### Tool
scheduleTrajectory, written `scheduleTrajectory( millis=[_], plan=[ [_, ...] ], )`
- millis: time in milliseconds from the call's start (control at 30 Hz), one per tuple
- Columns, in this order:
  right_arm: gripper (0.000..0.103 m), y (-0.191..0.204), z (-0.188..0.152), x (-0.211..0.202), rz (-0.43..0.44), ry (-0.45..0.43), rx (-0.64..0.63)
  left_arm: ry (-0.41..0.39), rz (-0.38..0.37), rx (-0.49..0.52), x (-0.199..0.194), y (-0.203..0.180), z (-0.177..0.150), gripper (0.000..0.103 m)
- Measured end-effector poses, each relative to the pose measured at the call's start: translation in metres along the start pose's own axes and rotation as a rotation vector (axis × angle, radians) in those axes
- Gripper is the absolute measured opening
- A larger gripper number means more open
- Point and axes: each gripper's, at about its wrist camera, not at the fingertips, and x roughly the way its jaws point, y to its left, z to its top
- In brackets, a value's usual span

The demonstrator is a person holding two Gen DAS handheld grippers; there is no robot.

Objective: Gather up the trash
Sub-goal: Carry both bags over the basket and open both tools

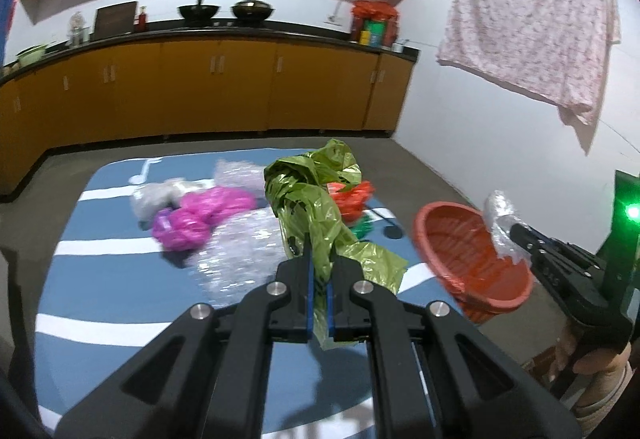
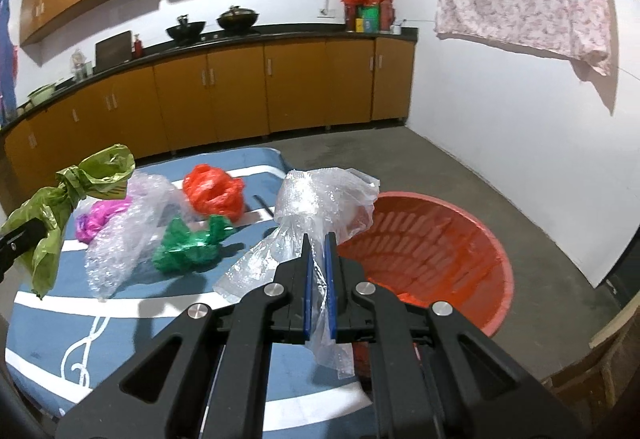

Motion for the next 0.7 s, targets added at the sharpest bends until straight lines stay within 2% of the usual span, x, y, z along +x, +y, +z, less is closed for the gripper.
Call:
scheduleTrajectory(
  millis=[467,700],
  plan=[
    [0.006,-0.066,0.001,0.005,-0.140,-0.009,0.118,0.040,-0.180,0.075,0.043,-0.072,-0.001,0.006],
    [0.006,-0.094,0.002,0.020,-0.165,-0.003,0.181,0.062,-0.261,0.123,0.074,-0.110,0.001,0.006]
  ],
)
